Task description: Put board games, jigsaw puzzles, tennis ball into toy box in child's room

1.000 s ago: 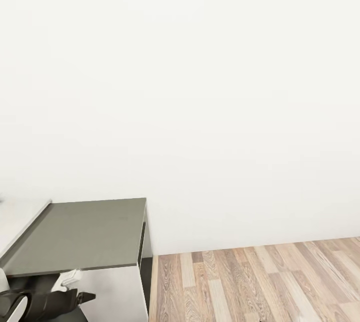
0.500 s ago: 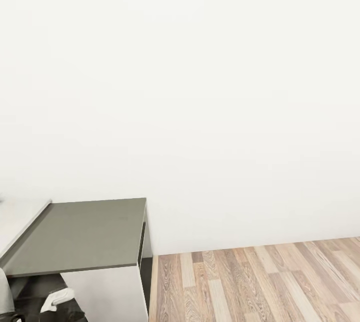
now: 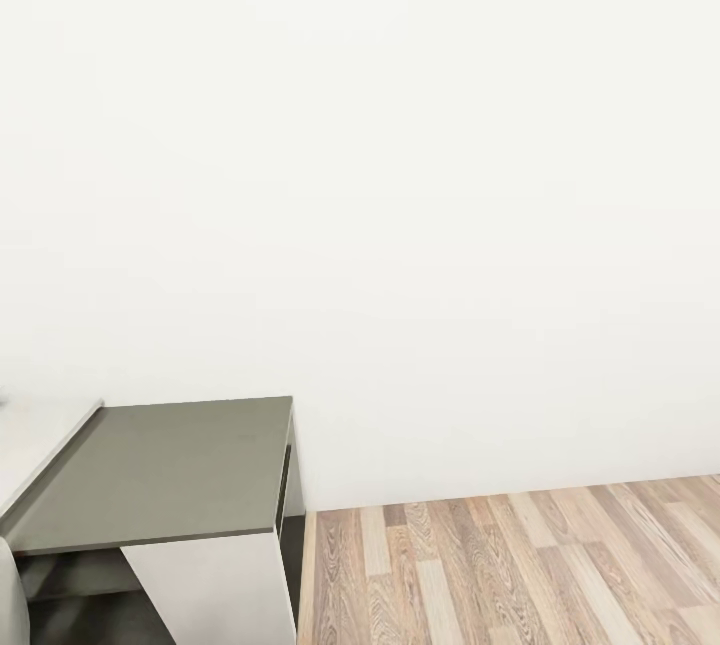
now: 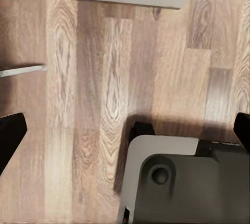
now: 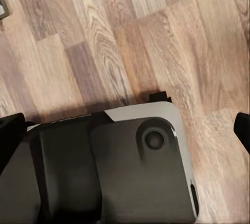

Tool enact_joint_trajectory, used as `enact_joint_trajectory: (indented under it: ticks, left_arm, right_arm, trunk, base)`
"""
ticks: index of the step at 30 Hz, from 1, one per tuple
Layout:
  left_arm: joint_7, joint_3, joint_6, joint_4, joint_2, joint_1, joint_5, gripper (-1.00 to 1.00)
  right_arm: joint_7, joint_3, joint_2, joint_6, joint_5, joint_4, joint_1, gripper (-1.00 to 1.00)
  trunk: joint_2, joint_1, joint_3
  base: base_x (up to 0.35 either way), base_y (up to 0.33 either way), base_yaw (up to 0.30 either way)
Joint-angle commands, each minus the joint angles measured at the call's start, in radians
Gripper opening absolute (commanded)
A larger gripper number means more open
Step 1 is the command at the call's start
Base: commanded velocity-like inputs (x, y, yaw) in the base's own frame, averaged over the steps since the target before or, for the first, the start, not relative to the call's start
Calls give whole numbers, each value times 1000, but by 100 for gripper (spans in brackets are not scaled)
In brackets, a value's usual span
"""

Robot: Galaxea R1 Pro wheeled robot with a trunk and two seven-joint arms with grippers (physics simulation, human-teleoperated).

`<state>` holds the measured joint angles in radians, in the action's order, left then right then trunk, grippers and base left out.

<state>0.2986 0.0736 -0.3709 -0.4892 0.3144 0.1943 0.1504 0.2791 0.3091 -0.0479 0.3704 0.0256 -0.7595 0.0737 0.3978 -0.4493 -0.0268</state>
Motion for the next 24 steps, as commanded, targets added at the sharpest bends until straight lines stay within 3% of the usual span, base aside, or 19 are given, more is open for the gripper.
enact_joint_trajectory:
  ticks: [1,10,12,16,24]
  left_arm:
    - [-11,4,5,17,-1,1,6,100]
    - [-220,-9,235,250,-45,1,-28,100]
    - [-287,-23,313,320,-60,1,-60,100]
    - [-347,-34,410,414,-90,1,-94,100]
    - [-394,-38,458,468,-124,-33,-106,100]
  right_arm:
    - [-4,1,0,-5,3,11,0,100]
    - [-114,-4,0,-198,-12,220,0,100]
    - [-130,-5,0,-265,-32,282,0,100]
    - [-141,-18,1,-338,-84,359,0,100]
    - [-181,-26,1,-388,-117,440,0,100]
  trunk:
    - [2,-1,-2]
    - [2,-1,-2]
    - [2,-1,-2]
    - [2,-1,-2]
    - [2,-1,-2]
  base:
    - [0,0,0]
    - [0,0,0]
    - [0,0,0]
    - [0,0,0]
    - [0,0,0]
